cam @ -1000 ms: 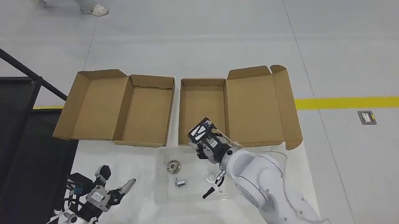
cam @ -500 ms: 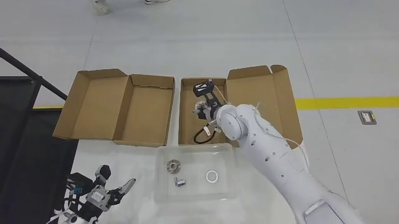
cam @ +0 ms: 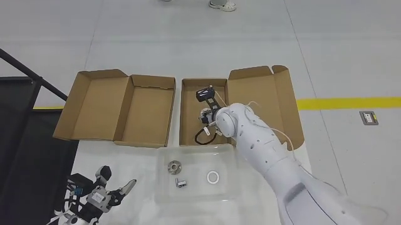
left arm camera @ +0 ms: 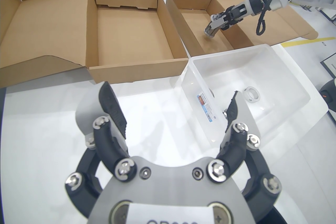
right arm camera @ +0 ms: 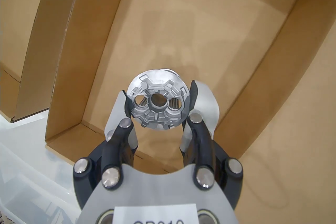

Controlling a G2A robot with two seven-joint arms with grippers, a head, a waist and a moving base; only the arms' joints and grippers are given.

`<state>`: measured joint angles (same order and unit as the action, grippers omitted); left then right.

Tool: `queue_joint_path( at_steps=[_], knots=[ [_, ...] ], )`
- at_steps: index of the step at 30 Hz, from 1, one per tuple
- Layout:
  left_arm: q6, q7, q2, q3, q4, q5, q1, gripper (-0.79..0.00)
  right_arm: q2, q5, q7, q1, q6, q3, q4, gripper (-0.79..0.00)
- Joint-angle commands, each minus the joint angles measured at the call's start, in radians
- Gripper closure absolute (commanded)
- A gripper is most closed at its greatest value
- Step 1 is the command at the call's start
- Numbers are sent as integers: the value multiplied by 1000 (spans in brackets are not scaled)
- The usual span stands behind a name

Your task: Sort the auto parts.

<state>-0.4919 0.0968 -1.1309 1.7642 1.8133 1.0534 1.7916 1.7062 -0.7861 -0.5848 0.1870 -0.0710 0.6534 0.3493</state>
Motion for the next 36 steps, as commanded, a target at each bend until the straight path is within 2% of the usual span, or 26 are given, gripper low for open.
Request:
queue_joint_path(
  at_steps=[1,11,16,20,24,27,31,36],
  knots=[
    [0,0,0,0,0,0,0,-785,8,2,5,-5,-6,-1,-23,-785],
    [0,0,0,0,0,0,0,-785,25,8,58,-30,-71,12,-66,-785],
    [0,0,0,0,0,0,0,-785,15,-30,104,-26,-133,12,3,-785],
    [0,0,0,0,0,0,0,-785,-15,-68,134,10,-194,26,109,-785],
    [0,0,0,0,0,0,0,-785,-64,-132,119,87,-225,54,303,-785],
    [0,0,0,0,0,0,0,-785,-115,-203,57,183,-234,98,526,-785],
    [0,0,0,0,0,0,0,-785,-191,-295,-109,369,-288,191,890,-785],
    [0,0,0,0,0,0,0,-785,-258,-322,-353,578,-467,285,1228,-785]
  ],
)
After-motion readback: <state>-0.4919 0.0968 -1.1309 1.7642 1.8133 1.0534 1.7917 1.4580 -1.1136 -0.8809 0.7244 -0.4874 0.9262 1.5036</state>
